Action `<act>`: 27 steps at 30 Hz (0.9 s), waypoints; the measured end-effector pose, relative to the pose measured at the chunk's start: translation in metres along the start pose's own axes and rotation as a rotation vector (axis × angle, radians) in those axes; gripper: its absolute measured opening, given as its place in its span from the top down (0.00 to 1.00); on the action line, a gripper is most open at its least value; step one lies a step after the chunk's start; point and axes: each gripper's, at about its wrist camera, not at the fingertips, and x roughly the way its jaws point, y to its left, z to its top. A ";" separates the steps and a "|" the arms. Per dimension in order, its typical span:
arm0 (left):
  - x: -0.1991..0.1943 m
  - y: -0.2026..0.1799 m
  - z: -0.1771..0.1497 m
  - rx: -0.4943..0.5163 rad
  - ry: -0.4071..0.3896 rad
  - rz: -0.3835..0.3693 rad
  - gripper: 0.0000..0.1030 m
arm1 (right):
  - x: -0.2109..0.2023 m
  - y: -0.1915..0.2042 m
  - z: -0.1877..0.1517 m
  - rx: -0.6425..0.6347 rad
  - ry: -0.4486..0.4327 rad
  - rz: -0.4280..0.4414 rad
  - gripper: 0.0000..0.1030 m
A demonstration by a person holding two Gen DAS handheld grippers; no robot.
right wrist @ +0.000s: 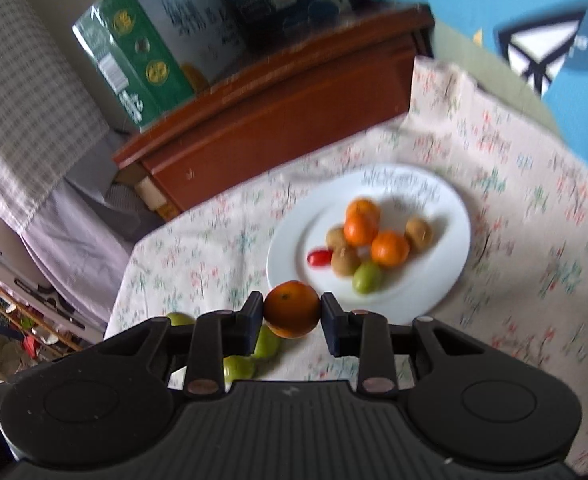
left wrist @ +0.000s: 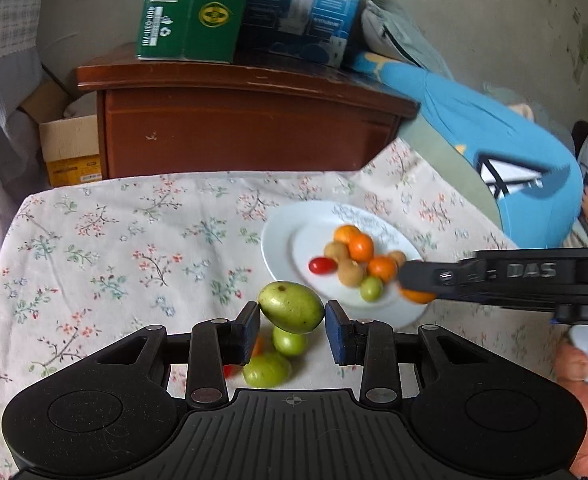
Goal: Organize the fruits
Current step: 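Carry the mandarin and plum over the white plate and open both tools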
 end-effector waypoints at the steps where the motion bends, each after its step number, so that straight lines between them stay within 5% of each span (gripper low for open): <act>1: 0.001 0.002 0.003 -0.006 -0.001 -0.001 0.68 | -0.003 -0.001 0.004 0.000 -0.010 0.000 0.70; 27: 0.071 -0.004 0.033 0.054 0.083 -0.091 0.68 | 0.041 -0.056 0.052 0.138 -0.047 -0.091 0.70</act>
